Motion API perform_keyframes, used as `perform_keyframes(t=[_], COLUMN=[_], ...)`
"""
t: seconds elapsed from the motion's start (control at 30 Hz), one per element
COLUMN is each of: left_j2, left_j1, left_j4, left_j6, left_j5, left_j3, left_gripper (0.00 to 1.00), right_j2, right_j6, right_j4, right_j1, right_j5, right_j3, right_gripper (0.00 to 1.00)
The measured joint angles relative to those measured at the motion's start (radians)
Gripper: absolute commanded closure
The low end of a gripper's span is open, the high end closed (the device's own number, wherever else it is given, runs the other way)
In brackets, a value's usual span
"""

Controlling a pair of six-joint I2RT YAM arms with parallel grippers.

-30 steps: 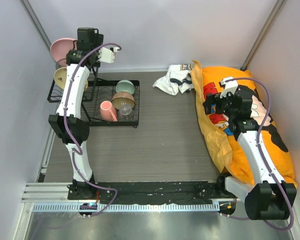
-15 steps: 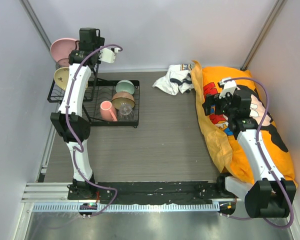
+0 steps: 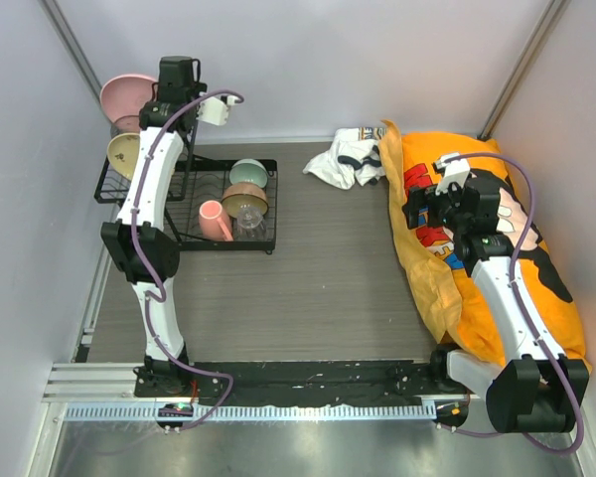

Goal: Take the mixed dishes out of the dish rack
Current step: Pick up the plate from the dish rack.

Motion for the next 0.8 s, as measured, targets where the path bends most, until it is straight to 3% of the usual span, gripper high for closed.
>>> perform_keyframes(t=[0.37,0.8], left_j2=[-0.029,-0.060], left_j1=[-0.005,-0.002], left_j4=[0.040,0.126], left_j6=[0.037,0.077], left_j5=[-0.028,-0.071], left_j3=[-0.053,-0.094], left_gripper=[0.92,0.99], right_j2=[0.014,0.020], right_j6=[-0.004,-0.004], right_j4=[-0.012,-0.018], right_j1=[0.000,0.000], right_j5=[-0.005,-0.014], right_j3=[0.003,0.010], right_gripper=[0.00,0.01])
